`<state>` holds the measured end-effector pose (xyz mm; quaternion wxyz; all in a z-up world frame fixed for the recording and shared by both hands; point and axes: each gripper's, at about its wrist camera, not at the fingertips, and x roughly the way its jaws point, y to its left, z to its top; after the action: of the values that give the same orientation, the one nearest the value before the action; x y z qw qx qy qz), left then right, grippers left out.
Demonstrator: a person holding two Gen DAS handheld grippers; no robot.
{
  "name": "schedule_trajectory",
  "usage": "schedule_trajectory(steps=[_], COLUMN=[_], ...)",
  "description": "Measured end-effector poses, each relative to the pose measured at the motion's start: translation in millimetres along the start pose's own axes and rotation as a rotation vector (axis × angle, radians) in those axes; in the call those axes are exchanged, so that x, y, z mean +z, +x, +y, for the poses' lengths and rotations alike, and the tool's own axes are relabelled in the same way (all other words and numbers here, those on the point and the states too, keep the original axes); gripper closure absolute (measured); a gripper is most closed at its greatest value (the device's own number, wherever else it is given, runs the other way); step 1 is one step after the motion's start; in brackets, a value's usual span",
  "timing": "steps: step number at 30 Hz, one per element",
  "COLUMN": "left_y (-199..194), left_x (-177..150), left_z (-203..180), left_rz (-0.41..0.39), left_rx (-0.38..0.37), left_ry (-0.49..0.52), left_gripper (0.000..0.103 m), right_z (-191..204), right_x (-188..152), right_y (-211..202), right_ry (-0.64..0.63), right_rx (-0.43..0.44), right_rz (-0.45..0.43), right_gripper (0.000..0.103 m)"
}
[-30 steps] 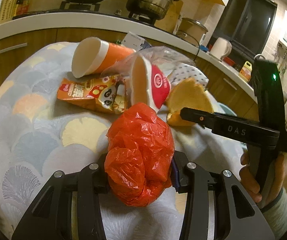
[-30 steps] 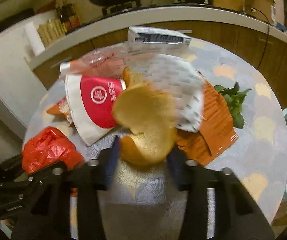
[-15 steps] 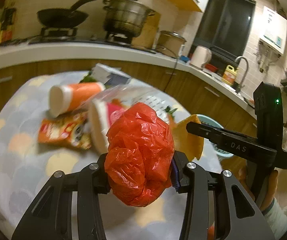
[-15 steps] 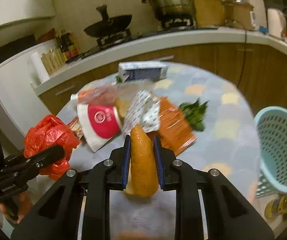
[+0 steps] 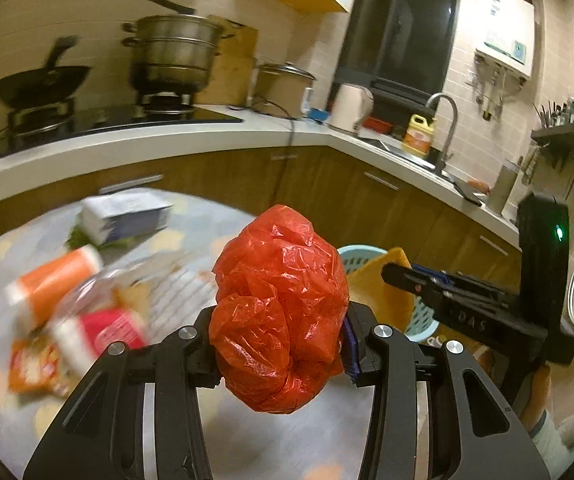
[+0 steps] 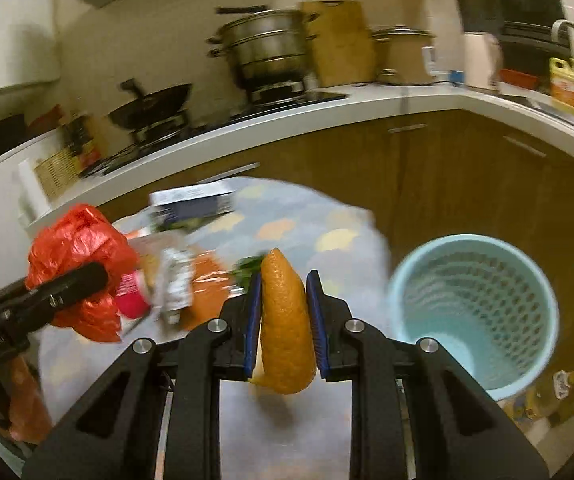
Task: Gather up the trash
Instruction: 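Grasp the bread crust with the right tool while the left tool holds the red bag, then carry both items over the blue basket and open both tools to drop them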
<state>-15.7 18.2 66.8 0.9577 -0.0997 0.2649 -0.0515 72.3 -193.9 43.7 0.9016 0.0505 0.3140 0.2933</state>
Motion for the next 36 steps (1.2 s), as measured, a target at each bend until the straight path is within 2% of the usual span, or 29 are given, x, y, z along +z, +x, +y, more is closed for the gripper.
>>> schedule_trajectory(steps=[6, 11, 15, 19, 21, 22, 23, 24, 25, 26, 27, 28, 36], left_y=[70.3, 142.1, 199.2, 248.0, 263.6, 271.1, 272.7, 276.5, 277.1, 275.4, 274.1, 272.8, 248.0], left_x=[18.4, 16.7, 8.8, -1.1, -6.9, -10.0, -12.3, -13.8, -13.1, -11.3, -9.3, -8.3, -6.4], left_z=[-39.6, -74.1, -93.9, -99.6, -101.7, -102.7, -102.3, -102.3, -101.8, -99.7, -98.4, -97.2, -85.3], left_rz=[0.069, 0.159, 0.250, 0.353, 0.388, 0.407, 0.415, 0.428, 0.430, 0.425, 0.412, 0.402, 0.364], left_rx=[-0.069, -0.110, -0.131, -0.161, -0.174, -0.163, -0.156, -0.146, -0.146, -0.147, -0.142, -0.131, -0.131], left_ry=[0.018, 0.048, 0.062, 0.031, 0.023, 0.025, 0.028, 0.029, 0.023, 0.021, 0.022, 0.025, 0.004], left_gripper=[0.062, 0.062, 0.062, 0.061, 0.059, 0.054, 0.046, 0.042, 0.038, 0.035, 0.033, 0.030, 0.030], right_z=[-72.4, -120.1, -153.7, -177.5, -185.3, -187.6, -186.9, -189.0, -190.4, -190.8, -190.9, -190.7, -187.6], right_x=[-3.9, -23.1, -42.0, -56.6, -61.2, -62.4, -63.8, -64.1, -63.8, -63.3, -61.1, -58.6, -50.2], right_y=[6.3, 34.6, 62.6, 83.4, 88.1, 89.9, 90.8, 91.6, 91.0, 89.3, 86.7, 84.1, 58.5], right_ry=[0.079, 0.121, 0.170, 0.231, 0.257, 0.264, 0.268, 0.275, 0.280, 0.282, 0.282, 0.281, 0.271], right_rx=[-0.149, -0.257, -0.302, -0.302, -0.297, -0.294, -0.289, -0.284, -0.281, -0.283, -0.292, -0.295, -0.313], right_rz=[0.009, 0.076, 0.131, 0.187, 0.203, 0.211, 0.216, 0.218, 0.214, 0.207, 0.192, 0.182, 0.137], right_gripper=[0.084, 0.084, 0.084, 0.083, 0.081, 0.079, 0.076, 0.074, 0.067, 0.055, 0.051, 0.049, 0.049])
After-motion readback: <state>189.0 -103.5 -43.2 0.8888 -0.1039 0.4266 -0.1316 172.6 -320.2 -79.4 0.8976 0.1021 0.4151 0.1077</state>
